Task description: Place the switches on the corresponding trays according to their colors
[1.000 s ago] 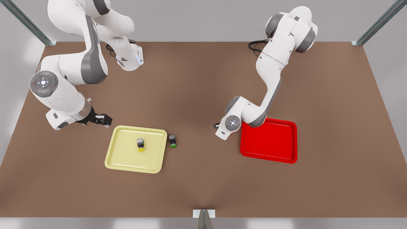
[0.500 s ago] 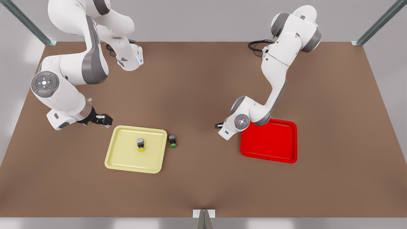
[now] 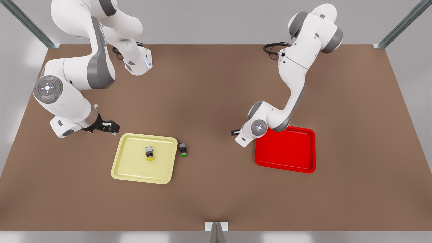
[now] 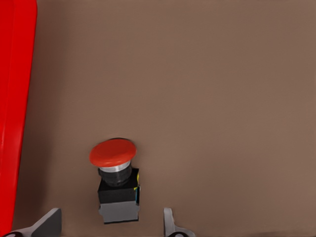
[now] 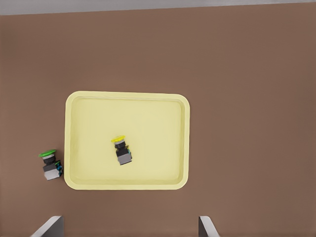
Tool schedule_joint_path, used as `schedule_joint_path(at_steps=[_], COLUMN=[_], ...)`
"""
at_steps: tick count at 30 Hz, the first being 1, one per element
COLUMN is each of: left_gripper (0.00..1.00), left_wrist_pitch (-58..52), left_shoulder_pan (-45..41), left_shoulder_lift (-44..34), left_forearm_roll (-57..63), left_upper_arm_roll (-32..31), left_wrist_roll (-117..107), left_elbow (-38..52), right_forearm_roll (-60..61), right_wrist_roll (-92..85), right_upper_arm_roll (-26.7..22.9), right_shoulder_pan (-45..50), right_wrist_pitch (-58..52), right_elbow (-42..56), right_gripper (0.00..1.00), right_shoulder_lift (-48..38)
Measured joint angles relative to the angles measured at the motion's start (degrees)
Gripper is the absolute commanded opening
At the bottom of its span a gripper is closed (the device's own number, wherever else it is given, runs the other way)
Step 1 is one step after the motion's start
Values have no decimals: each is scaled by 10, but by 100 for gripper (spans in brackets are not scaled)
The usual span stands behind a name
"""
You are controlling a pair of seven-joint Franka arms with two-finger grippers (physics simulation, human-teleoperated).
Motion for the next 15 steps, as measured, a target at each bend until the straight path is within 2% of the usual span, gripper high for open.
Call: schedule_joint_path(at_steps=[8,15], left_gripper=[99,99], left_wrist_pitch=[10,112], left_shoulder_pan=[0,-14], left_shoulder_lift=[0,-28], left_forearm_roll=[-1,1], left_upper_arm_roll=[0,4], left_wrist_roll=[-20,-36], left_elbow=[-6,-55], right_forearm_roll=[0,0], right_wrist_roll=[0,0], right_upper_arm_roll=[0,0], right_shoulder_pan=[0,0], right_wrist_pitch=[0,0], right_elbow=[0,0], right_gripper=[100,100], right_shoulder_lift=[0,0])
